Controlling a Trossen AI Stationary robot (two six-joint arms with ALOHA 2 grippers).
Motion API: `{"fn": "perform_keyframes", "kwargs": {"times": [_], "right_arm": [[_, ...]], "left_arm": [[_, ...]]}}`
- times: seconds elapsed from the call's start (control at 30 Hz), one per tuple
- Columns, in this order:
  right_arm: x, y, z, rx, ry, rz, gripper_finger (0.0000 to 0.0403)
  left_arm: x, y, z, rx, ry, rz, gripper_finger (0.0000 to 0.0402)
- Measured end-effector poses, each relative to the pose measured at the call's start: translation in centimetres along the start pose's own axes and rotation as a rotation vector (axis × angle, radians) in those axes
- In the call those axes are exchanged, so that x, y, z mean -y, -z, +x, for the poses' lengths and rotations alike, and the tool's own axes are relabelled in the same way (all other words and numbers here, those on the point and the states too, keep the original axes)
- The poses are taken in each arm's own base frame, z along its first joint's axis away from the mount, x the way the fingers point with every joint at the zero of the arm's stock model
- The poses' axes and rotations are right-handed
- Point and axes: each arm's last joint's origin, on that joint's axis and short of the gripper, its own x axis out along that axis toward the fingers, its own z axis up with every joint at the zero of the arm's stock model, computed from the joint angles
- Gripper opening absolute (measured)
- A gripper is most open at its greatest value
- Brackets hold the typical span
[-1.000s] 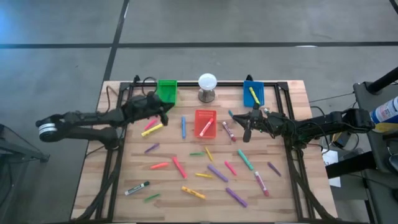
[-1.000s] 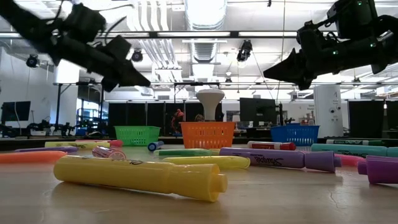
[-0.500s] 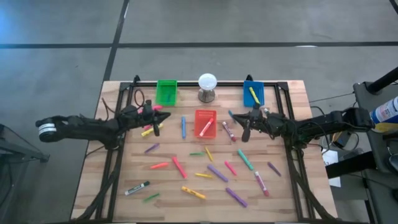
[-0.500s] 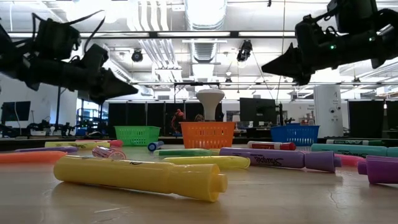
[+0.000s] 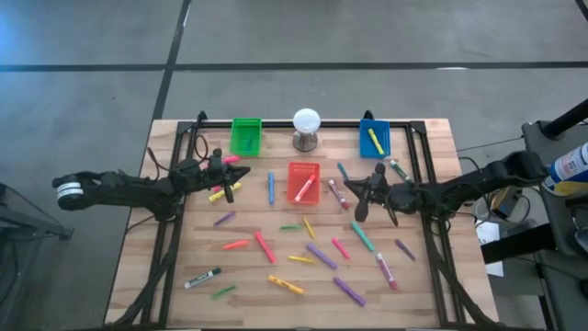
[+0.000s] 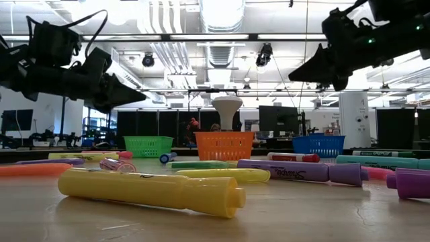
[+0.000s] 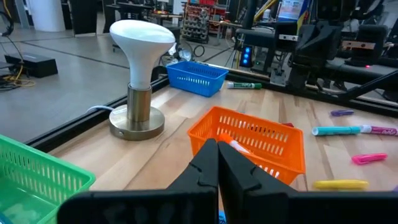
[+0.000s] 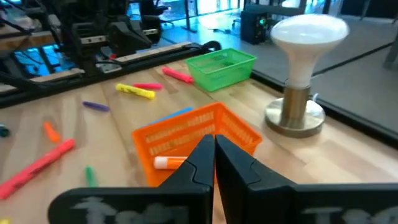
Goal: Pick & Place Markers
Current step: Put the light blue highlighter into the blue bin
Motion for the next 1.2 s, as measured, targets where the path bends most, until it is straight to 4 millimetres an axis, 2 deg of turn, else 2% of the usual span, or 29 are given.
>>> {"fn": "perform_keyframes", "kwargs": {"times": [0.13, 0.3, 0.6, 0.87, 1.2], "right_arm": [[-0.5, 0.7, -0.5, -0.047, -0.028, 0.007, 0.0008], [-0.9, 1.9, -1.0, -0.189, -0.015, -0.009, 0.0008], [-1.9, 1.7, -1.8, -0.313, -0.006, -0.021, 0.0012], [-2.4, 1.2, -2.5, -0.406, 0.026, -0.031, 0.0069], [-1.6, 1.5, -2.3, -0.383, 0.105, -0.007, 0.0138]], "left_arm": [[0.0, 0.2, 0.0, -0.019, -0.002, -0.007, 0.0000], [0.0, 0.4, 0.0, -0.037, -0.005, -0.007, 0.0000], [-0.1, 0.6, 0.0, -0.062, -0.008, -0.001, 0.0000], [-0.1, 0.8, -0.1, -0.078, -0.010, 0.010, 0.0000], [-0.1, 0.9, -0.1, -0.084, -0.017, 0.019, 0.0000]]}}
